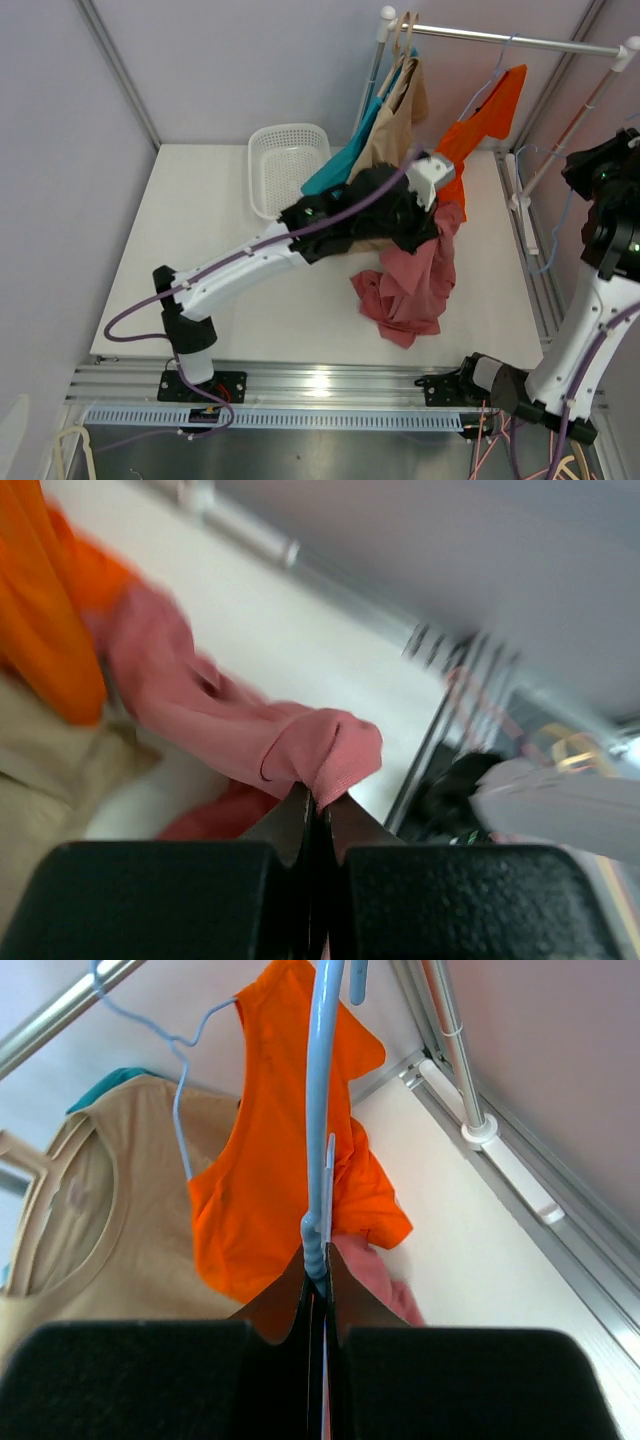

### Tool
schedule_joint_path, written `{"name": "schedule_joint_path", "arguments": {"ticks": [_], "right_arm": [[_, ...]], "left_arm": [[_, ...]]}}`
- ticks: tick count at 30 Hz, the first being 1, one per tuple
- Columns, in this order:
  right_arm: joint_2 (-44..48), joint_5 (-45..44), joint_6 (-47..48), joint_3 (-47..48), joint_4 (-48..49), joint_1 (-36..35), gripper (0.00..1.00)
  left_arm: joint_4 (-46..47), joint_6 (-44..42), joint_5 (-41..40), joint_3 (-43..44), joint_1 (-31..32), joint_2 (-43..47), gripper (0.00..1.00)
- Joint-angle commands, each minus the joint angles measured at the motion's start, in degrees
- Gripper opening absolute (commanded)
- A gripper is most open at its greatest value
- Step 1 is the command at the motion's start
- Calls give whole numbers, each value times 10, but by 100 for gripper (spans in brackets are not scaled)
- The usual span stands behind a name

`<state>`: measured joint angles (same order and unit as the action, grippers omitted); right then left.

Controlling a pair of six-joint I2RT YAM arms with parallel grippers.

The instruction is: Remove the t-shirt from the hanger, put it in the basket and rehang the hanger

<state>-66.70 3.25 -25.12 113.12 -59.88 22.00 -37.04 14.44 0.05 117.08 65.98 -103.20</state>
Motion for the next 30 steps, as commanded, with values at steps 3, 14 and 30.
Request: {"name": "schedule_joint_path", "arguments": {"ticks": [3, 14, 30], "right_arm": [[-63, 25, 21, 5, 150, 1, 0], [-204, 137, 49, 52, 374, 3, 0], [-392, 172, 49, 250, 342, -2, 0]], "left_arm": [[-93, -20, 54, 294, -53, 57, 0], [278, -156, -58, 62, -150, 354, 1], [311, -89, 52, 276, -390, 124, 1]]}}
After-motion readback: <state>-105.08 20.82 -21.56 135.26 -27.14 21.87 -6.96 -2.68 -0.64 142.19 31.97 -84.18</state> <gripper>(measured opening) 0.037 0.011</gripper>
